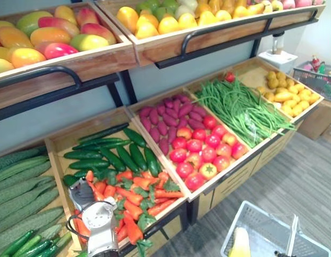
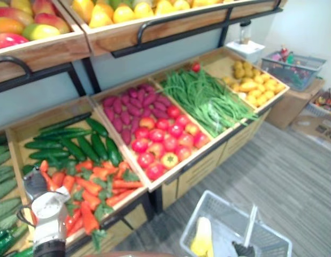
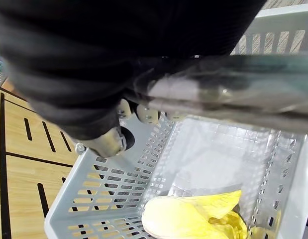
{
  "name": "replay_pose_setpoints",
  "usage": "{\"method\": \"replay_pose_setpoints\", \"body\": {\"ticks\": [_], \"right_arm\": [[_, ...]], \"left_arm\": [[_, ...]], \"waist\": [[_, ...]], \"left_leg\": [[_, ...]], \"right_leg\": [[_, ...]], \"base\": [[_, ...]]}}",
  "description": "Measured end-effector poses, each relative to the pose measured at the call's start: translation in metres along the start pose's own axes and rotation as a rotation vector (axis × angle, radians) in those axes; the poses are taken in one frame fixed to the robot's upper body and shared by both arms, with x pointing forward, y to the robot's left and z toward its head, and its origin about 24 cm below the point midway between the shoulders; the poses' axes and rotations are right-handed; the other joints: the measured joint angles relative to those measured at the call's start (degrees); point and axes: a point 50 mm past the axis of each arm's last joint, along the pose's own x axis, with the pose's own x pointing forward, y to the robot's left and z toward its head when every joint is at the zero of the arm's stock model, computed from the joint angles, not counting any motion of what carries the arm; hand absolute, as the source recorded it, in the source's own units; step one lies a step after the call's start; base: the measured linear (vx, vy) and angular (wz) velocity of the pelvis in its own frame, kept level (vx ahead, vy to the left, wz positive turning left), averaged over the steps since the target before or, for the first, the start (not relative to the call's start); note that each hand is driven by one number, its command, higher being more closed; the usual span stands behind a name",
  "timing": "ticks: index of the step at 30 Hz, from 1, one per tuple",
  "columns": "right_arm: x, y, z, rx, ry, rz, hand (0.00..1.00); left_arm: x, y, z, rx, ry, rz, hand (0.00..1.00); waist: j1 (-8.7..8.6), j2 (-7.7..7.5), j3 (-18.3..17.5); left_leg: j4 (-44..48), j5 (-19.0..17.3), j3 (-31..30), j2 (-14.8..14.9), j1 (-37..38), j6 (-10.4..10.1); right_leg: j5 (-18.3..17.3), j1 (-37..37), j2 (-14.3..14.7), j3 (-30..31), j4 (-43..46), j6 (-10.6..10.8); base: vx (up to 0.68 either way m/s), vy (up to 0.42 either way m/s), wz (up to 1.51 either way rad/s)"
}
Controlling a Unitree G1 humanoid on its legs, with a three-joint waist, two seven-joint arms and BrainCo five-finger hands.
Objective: Pick vegetable in the basket
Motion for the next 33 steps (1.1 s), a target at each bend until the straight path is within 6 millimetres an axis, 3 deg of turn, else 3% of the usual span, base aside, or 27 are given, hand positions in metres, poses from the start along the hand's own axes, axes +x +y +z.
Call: {"method": "replay_pose_setpoints", "body": {"ticks": [9, 20, 27, 33], "right_arm": [[-0.004, 0.008, -0.005, 0.011, 0.006, 0.007, 1.0], [-0.004, 0.009, -0.005, 0.004, 0.0, 0.004, 1.0], [-0.004, 0.01, -0.003, -0.007, -0.008, 0.011, 1.0], [-0.003, 0.008, -0.001, -0.02, -0.018, 0.019, 1.0]], "left_arm": [[-0.01, -0.01, 0.015, 0.09, -0.12, -0.051, 1.0], [-0.023, -0.023, 0.044, 0.024, -0.256, -0.119, 1.0], [-0.026, -0.03, 0.052, -0.31, -0.197, -0.244, 1.0], [-0.022, -0.028, 0.049, -0.483, -0.136, -0.285, 1.0]], "waist": [[0.02, -1.14, -0.6], [0.03, -1.4, -0.7], [-0.15, -1.86, -1.1], [-0.39, -1.88, -1.1]], "left_leg": [[-0.1, 0.1, 0.1, 0.1, 0.0, 0.0], [-0.1, 0.3, 0.0, 0.0, 0.0, 0.1], [-1.2, 1.4, -0.2, -0.4, -0.4, 0.4], [-2.1, 1.8, -0.6, -1.0, 0.1, 0.8]], "right_leg": [[0.0, 0.0, 0.1, 0.1, 0.1, 0.0], [0.0, -0.2, -0.1, 0.1, 0.4, 0.0], [0.2, -1.1, -0.1, 0.0, 0.6, -0.2], [0.3, -1.1, -0.5, -0.6, 0.5, -0.1]], "base": [[-0.03, -0.038, 0.0], [0.0, 0.0, 0.0], [-0.02, -0.019, 0.01], [-0.04, -0.017, 0.04]]}}
